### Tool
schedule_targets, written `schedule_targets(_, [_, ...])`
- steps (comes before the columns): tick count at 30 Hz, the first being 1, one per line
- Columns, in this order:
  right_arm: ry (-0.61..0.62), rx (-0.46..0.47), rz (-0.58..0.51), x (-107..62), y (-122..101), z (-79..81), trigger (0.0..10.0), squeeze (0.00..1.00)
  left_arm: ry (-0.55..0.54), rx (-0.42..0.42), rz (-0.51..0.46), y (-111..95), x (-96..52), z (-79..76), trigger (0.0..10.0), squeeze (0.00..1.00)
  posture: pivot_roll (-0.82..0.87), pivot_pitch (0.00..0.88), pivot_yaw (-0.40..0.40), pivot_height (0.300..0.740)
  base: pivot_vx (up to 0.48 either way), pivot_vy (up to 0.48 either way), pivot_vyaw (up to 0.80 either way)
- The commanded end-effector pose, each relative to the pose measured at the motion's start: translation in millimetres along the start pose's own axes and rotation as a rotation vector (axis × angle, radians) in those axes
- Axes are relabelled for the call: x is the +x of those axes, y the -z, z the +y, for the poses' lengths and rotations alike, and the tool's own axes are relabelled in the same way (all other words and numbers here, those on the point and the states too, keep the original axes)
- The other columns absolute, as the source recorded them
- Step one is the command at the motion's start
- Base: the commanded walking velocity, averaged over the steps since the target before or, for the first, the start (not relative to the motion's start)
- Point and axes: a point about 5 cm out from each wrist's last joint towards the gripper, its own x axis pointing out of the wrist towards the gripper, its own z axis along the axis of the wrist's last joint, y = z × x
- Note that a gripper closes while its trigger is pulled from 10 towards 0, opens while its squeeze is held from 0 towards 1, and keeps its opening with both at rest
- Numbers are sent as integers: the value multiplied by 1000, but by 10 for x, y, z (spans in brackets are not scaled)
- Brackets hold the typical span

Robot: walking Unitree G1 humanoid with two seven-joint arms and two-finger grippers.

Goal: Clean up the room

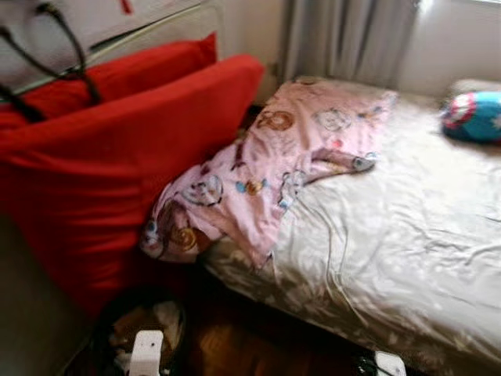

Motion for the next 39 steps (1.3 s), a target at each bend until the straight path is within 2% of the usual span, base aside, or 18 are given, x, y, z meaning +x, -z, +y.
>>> schedule_targets(1, [19,-7,-1,-11,-1,-66,10000,0,6,-5,10,28,-4,-34,10000,0,-9,0,-17,740,0,0,800])
schedule_targets(17, [17,-16,-1,-13,-11,-85,10000,0,13,-29,-1,9,0,-60,10000,0,-8,0,-31,740,0,0,602])
schedule_targets(28, [8,-34,-1,-13,-13,-80,10000,0,7,-28,8,29,-3,-56,10000,0,-8,0,-26,740,0,0,0])
schedule_targets(39, [8,-37,0,-13,-7,-74,10000,0,5,-18,15,45,-8,-18,10000,0,-11,0,-20,740,0,0,716])
